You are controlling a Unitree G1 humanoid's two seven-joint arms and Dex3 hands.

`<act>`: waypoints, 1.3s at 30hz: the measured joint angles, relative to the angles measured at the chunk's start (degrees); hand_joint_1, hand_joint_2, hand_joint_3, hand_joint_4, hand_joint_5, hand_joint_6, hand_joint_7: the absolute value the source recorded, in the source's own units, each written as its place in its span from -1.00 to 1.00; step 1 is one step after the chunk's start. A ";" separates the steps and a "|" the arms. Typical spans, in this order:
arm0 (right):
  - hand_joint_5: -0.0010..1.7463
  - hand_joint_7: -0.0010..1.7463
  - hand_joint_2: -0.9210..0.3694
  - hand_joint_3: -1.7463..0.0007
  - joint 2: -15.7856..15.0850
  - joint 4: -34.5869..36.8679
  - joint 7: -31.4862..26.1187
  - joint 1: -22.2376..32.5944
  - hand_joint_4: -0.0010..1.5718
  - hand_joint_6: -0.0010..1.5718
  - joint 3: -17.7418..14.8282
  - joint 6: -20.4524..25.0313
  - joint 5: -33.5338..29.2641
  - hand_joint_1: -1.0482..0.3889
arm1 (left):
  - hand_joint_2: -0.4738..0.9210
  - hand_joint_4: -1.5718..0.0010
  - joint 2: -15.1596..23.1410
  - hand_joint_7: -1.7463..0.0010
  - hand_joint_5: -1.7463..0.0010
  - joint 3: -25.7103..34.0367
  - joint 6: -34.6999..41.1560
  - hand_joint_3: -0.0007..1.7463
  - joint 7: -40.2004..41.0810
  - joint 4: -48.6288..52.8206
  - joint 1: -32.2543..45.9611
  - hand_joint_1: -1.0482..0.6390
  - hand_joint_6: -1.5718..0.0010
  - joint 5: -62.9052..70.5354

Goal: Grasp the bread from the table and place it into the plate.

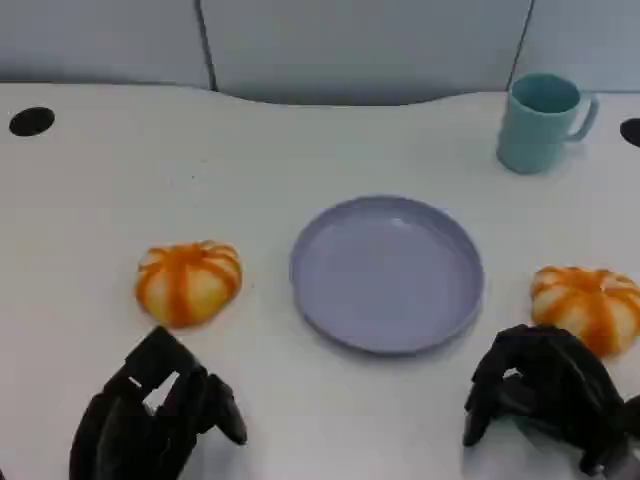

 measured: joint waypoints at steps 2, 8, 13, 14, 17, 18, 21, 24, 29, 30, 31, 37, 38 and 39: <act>-0.34 -0.61 -0.42 1.00 0.00 0.01 0.03 0.00 1.00 1.00 0.00 0.01 0.01 -1.00 | 1.00 0.00 0.05 -1.00 -1.00 0.01 -0.12 -0.60 -0.01 0.14 -0.01 -0.35 0.36 0.01; -0.34 -0.62 -0.42 1.00 0.00 0.03 0.50 0.00 1.00 1.00 -0.01 0.09 0.03 -1.00 | 1.00 -0.01 0.02 -1.00 -1.00 0.00 -0.10 -0.60 0.65 0.06 0.04 -0.35 0.36 0.21; -0.34 -0.62 -0.42 1.00 0.00 0.03 0.54 0.00 1.00 1.00 -0.01 0.12 0.03 -1.00 | 1.00 -0.01 0.02 -1.00 -1.00 -0.01 -0.09 -0.59 0.65 0.02 0.08 -0.34 0.36 0.25; -0.34 -0.62 -0.42 1.00 0.00 0.03 0.53 0.00 1.00 1.00 -0.01 0.16 0.02 -1.00 | 1.00 -0.01 0.02 -1.00 -1.00 -0.01 -0.09 -0.59 0.65 0.02 0.09 -0.33 0.36 0.25; -0.34 -0.61 -0.42 1.00 0.00 0.02 0.49 0.00 1.00 1.00 0.00 0.21 0.02 -1.00 | 1.00 -0.01 0.02 -1.00 -1.00 -0.02 -0.09 -0.59 0.65 0.02 0.08 -0.34 0.36 0.24; -0.33 -0.61 -0.42 1.00 0.00 0.02 0.48 0.00 1.00 1.00 0.00 0.22 0.02 -1.00 | 1.00 0.00 0.02 -1.00 -1.00 -0.02 -0.09 -0.60 0.65 0.02 0.08 -0.35 0.37 0.24; -0.33 -0.61 -0.42 1.00 0.00 0.00 0.48 0.00 1.00 1.00 0.01 0.21 0.01 -1.00 | 1.00 0.00 0.06 -1.00 -1.00 0.02 0.01 -0.60 0.65 0.01 0.08 -0.35 0.37 0.10; -0.33 -0.61 -0.42 1.00 0.00 -0.03 0.37 0.00 1.00 1.00 0.02 0.22 0.01 -1.00 | 1.00 0.01 0.12 -1.00 -1.00 0.05 0.01 -0.60 0.64 0.01 0.08 -0.35 0.36 -0.04; -0.34 -0.61 -0.42 1.00 0.01 -0.19 0.36 0.03 1.00 1.00 0.02 0.47 0.03 -1.00 | 1.00 0.01 0.19 -1.00 -1.00 0.05 0.00 -0.62 0.65 -0.23 0.08 -0.37 0.35 0.02; -0.34 -0.61 -0.42 1.00 0.01 -0.22 0.38 0.05 1.00 1.00 0.03 0.48 0.03 -1.00 | 1.00 0.02 0.25 -1.00 -1.00 0.05 -0.01 -0.61 0.65 -0.33 0.08 -0.38 0.35 0.06; -0.34 -0.61 -0.42 1.00 0.01 -0.23 0.39 0.05 1.00 1.00 0.03 0.49 0.03 -1.00 | 1.00 0.03 0.38 -1.00 -1.00 0.03 -0.42 -0.60 0.66 -0.44 0.08 -0.38 0.36 0.71; -0.35 -0.62 -0.42 1.00 0.21 -0.23 0.47 0.05 1.00 1.00 0.04 0.49 0.03 -1.00 | 1.00 0.20 3.31 -0.90 -1.00 -0.84 -11.91 -0.63 4.06 -2.05 -0.14 -0.45 0.41 14.53; -0.35 -0.62 -0.42 1.00 0.23 -0.22 0.49 0.06 1.00 1.00 0.05 0.49 0.03 -1.00 | 1.00 0.29 3.73 -0.76 -1.00 -0.99 -13.72 -0.72 4.90 -2.43 -0.31 -0.38 0.40 16.41; -0.35 -0.62 -0.42 1.00 0.28 -0.21 0.50 0.05 1.00 1.00 0.06 0.49 0.03 -1.00 | 1.00 0.35 4.01 -0.66 -1.00 -1.09 -15.87 -0.76 6.43 -2.64 -0.49 -0.33 0.40 19.46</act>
